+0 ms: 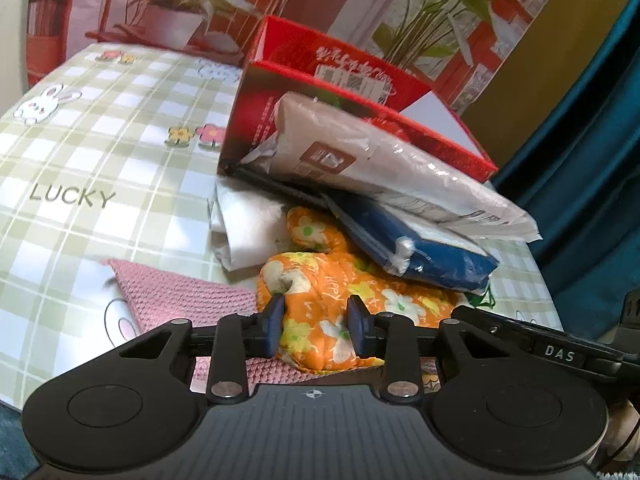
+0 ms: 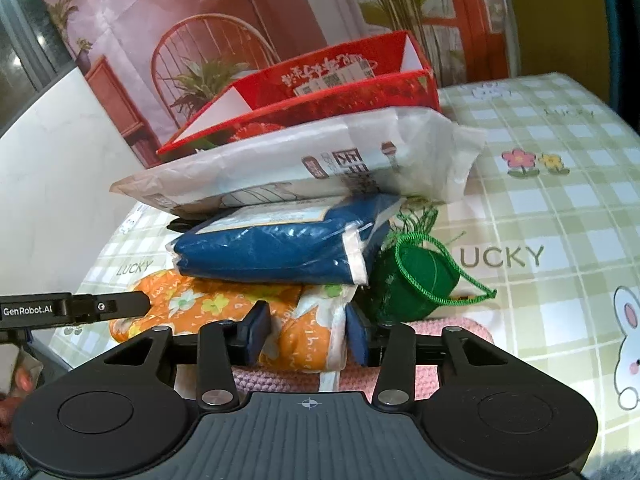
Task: Organize soft objects
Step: 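Grasp the orange floral cloth with the left and right tools together, then carry the orange cloth into the red box and open both tools, then grasp the white disposable mask pack with both tools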
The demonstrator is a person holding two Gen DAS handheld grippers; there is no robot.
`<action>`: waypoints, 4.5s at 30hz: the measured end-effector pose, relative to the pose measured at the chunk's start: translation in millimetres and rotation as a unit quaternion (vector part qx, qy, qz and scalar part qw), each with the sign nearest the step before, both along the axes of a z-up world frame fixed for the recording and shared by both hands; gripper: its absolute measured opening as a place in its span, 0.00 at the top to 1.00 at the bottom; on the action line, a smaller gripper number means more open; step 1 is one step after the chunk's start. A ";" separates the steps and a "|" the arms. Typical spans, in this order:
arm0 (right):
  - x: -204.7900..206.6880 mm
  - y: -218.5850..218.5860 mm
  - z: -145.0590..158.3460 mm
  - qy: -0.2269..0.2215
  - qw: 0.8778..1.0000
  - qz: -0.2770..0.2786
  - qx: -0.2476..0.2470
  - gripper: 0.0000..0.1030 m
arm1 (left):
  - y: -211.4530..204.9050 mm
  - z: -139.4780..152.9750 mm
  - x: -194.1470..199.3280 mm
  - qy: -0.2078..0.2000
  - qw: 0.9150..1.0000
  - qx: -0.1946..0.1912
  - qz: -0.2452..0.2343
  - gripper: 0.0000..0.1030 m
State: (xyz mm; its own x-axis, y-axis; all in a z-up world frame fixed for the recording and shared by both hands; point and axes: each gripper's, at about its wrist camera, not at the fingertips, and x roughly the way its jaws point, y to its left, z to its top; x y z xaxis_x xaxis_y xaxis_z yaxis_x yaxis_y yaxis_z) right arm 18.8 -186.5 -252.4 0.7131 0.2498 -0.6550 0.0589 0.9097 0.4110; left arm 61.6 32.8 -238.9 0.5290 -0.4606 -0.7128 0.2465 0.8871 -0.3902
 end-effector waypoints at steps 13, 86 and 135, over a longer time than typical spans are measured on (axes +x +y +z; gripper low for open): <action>-4.8 -0.5 3.3 -0.011 1.000 0.004 0.008 0.88 | 6.0 15.2 -10.9 -0.054 0.998 -0.013 -0.003 0.89; 194.1 -42.8 56.5 -0.094 0.981 0.056 -0.162 0.70 | -49.6 75.1 167.6 -0.168 0.980 0.099 -0.040 0.51; 29.3 -38.5 12.3 -0.140 0.970 0.028 -0.199 0.38 | 2.9 29.3 45.4 -0.208 0.965 0.121 -0.104 0.40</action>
